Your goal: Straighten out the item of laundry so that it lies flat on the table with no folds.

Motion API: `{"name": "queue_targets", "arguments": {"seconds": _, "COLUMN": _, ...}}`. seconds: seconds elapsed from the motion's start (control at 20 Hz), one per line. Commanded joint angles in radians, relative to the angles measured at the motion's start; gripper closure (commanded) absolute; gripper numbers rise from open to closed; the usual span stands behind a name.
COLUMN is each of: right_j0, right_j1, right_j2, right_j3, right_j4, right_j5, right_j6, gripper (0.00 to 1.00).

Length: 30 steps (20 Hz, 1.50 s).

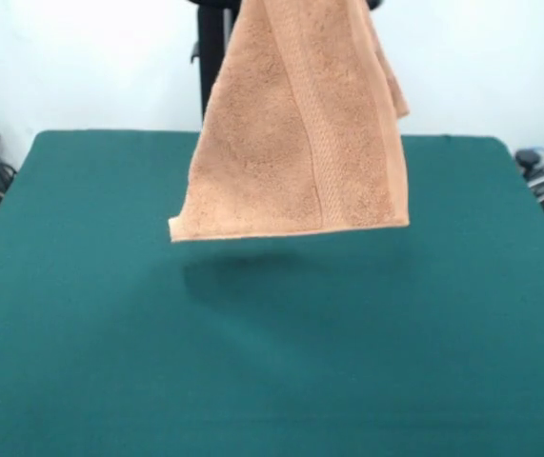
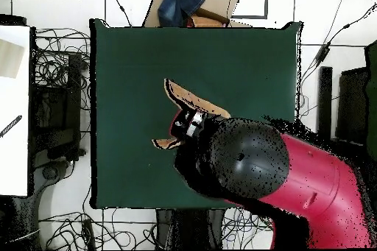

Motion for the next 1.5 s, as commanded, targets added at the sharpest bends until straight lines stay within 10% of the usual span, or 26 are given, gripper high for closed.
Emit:
{"name": "queue_targets", "arguments": {"seconds": 0.05, "right_j0": 0.022, "right_j1": -0.019, "right_j2": 0.044, "right_j3": 0.164, "right_j4": 0.011, "right_j5": 0.001, "right_j6": -0.053, "gripper": 1.00}}
{"name": "queue_targets", "arguments": {"seconds": 1.5, "right_j0": -0.198, "right_j1": 0.073, "right_j2": 0.194, "right_j3": 0.216, "right_j4": -0.013, "right_j5": -0.149, "right_j6": -0.245, "gripper": 1.00}}
